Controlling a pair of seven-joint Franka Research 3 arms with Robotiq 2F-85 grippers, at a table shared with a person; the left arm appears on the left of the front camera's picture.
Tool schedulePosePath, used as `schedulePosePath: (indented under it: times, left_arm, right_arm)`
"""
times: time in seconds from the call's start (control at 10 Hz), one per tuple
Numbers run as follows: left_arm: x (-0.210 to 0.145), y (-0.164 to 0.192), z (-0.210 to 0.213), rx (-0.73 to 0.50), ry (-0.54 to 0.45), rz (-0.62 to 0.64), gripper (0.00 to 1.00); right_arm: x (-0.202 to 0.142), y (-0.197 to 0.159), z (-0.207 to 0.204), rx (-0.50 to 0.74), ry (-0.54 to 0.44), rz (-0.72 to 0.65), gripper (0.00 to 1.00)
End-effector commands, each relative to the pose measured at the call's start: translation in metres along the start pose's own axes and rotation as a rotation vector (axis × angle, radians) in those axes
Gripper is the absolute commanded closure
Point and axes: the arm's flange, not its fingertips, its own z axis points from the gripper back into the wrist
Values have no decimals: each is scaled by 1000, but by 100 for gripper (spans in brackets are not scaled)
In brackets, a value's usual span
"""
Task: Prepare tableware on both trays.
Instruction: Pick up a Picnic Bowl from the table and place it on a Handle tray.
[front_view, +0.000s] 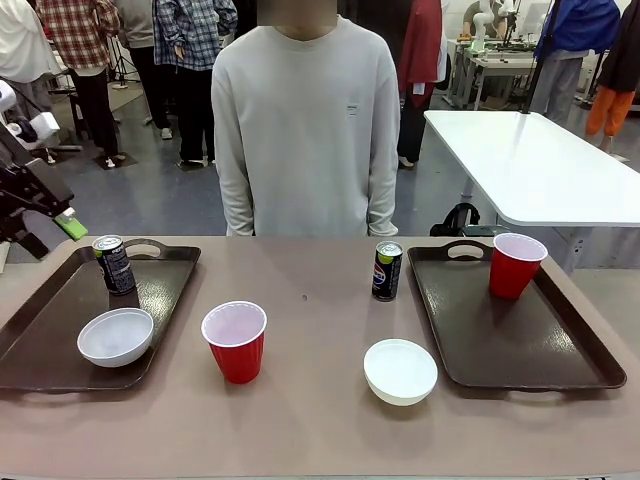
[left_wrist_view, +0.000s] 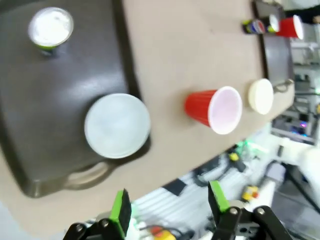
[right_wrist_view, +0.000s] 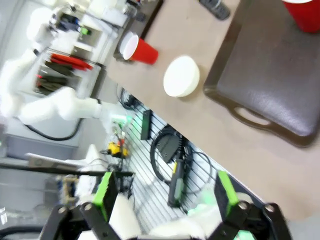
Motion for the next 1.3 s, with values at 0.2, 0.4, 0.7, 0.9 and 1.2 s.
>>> schedulePosePath:
  times: [0.2,0.4,0.7,0.9,1.2]
  left_arm:
    - [-10,48,-13,-253,48,25,18]
    - [-40,89,3,-389,-56,37,18]
    - [-79,137,25,-610,-194,39,18]
    - [-88,139,25,-671,-237,-7,18]
    - [-91,146,32,-638,-217,45,18]
  right_arm:
    - [44,135,-53,-309,328,6,0]
    - [63,189,-109,-438,462,-13,0]
    - [99,212,-177,-528,469,-52,0]
    - [126,212,-200,-550,322,-78,0]
    - [106,211,-195,-559,417,-43,0]
